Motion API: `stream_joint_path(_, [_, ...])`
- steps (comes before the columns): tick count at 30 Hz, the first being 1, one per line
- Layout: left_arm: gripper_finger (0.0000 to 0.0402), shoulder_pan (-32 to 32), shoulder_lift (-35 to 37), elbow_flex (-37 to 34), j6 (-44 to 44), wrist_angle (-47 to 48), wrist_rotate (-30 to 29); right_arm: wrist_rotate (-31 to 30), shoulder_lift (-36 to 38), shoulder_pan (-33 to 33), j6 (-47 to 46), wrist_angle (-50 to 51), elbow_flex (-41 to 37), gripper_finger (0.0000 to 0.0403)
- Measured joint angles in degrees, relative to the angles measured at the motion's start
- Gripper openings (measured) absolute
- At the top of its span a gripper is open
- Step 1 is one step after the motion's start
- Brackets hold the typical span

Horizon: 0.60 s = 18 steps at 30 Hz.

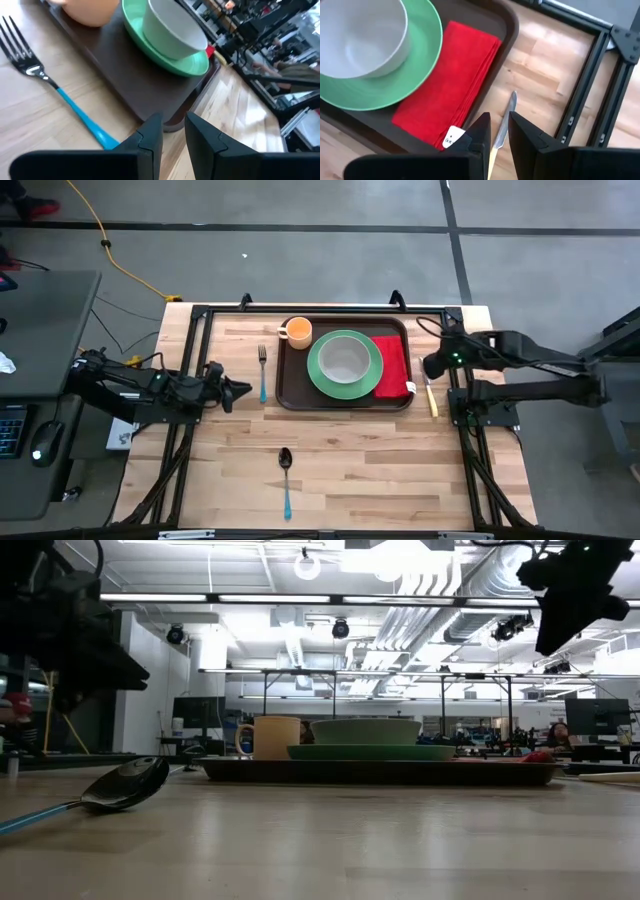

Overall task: Set up tray
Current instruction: Put the blue fork on top of the red table napkin on the brown tray

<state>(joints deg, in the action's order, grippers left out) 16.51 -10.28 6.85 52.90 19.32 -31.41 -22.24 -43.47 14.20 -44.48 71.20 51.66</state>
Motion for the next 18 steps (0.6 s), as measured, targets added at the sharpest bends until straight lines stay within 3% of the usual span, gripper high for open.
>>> stream_joint_path(18, [0.0111,0.0,0.0,0.0,0.1,-4.1,-2.3,-4.2,12.1,0.0,2.1,-0.4,0.0,0.0046])
